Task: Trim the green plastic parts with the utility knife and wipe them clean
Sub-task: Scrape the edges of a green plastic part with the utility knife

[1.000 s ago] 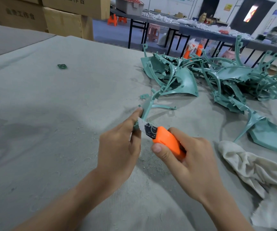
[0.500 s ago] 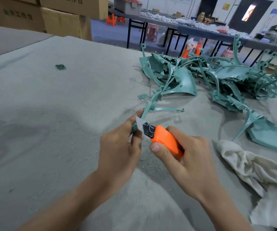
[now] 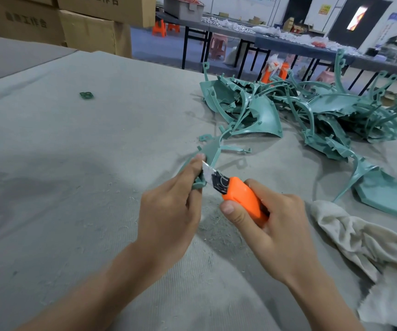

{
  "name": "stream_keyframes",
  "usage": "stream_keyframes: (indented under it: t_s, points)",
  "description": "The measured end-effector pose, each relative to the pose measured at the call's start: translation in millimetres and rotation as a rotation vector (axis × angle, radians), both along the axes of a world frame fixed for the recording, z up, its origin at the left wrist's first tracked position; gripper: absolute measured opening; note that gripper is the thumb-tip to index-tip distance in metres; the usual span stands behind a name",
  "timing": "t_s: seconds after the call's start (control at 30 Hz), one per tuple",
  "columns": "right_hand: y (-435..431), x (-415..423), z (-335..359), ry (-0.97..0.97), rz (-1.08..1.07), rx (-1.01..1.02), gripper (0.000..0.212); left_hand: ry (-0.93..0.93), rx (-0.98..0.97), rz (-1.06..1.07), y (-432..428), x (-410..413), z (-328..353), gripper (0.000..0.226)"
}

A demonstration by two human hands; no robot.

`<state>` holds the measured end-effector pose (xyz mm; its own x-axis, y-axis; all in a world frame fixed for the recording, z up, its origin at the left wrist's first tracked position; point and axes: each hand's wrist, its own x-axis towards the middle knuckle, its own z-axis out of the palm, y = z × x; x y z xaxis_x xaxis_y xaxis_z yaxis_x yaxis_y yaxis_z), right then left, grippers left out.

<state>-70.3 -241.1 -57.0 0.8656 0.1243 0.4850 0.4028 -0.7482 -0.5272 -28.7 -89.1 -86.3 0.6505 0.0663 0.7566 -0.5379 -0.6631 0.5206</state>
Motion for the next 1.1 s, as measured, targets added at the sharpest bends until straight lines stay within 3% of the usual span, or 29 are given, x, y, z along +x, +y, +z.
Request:
stream_keyframes:
  t_s: [0.13,0.3,0.43,0.7,1.1]
  points:
    - [-1,2,-2,-0.005,-0.021,0.030,0.052,-0.056,0.007,0.034,-2,2,-3,0.035]
    - [-13,11,-3,-0.055,-0.149,0.063,0.059,-0.268,0.108,0.031,-6,2,-10,0.033]
    - [-16,11,-4,-0.073,-0.118,0.147,0.059,-0.180,0.034,0.047,-7,4,-11,0.033]
    - [1,1,-3,-0.045,0.036,-0.034,0.047,0.002,-0.016,0.017,3,6,-6,0.038]
    - [-10,12,-5,-0.051,-0.202,0.038,0.058,-0.244,0.070,0.042,-5,6,-13,0.034]
